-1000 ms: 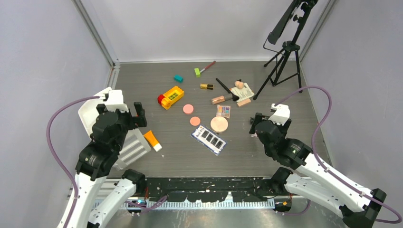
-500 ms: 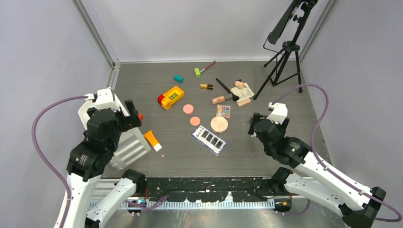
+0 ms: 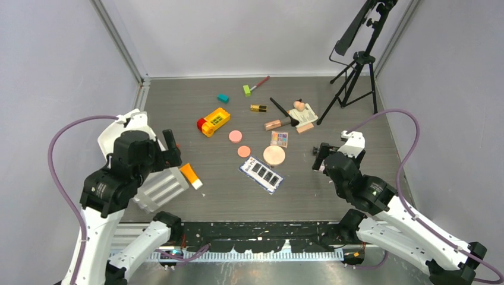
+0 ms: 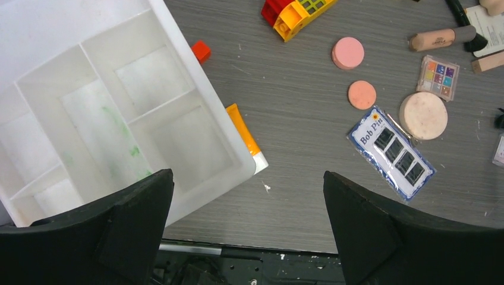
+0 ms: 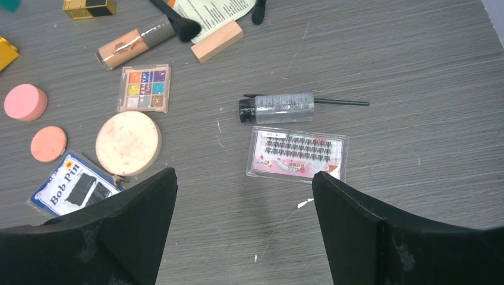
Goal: Organize the makeup
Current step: Move the storage box to the center of the board.
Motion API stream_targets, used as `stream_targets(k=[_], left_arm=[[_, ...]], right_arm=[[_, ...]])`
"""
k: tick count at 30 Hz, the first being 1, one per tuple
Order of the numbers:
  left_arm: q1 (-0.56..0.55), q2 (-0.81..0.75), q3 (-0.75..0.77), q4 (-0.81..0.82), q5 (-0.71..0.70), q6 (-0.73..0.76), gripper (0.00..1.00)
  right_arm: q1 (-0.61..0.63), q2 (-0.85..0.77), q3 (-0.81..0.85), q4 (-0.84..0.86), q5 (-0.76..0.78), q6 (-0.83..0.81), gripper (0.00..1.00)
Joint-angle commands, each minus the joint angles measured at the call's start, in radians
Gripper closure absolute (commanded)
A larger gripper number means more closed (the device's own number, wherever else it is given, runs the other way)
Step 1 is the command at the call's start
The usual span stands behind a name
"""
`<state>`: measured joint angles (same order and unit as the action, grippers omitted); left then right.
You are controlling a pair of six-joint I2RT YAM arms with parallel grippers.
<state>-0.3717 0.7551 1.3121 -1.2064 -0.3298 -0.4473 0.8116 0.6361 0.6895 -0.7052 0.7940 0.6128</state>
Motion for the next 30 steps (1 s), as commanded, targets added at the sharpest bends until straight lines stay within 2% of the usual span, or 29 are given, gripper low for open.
stream_targets(k=[1,12,30], left_arm=[[0.004,0.031,-0.014,0.018,0.031,0.004,0.00],[0.004,0.175,-0.074,0.185,0.158,0.022,0.00],[0.004,0.469,0.042,0.390,0.197,0.076,0.01]], right_arm=[[0.003,-0.016,-0.006,0.026,-0.001,0.024,0.12],[0.003,-0.064,-0.028,0.035,-0.002,0.032,0.12],[0.002,-0.054,-0.033,0.047,-0.007,0.027,0.12]])
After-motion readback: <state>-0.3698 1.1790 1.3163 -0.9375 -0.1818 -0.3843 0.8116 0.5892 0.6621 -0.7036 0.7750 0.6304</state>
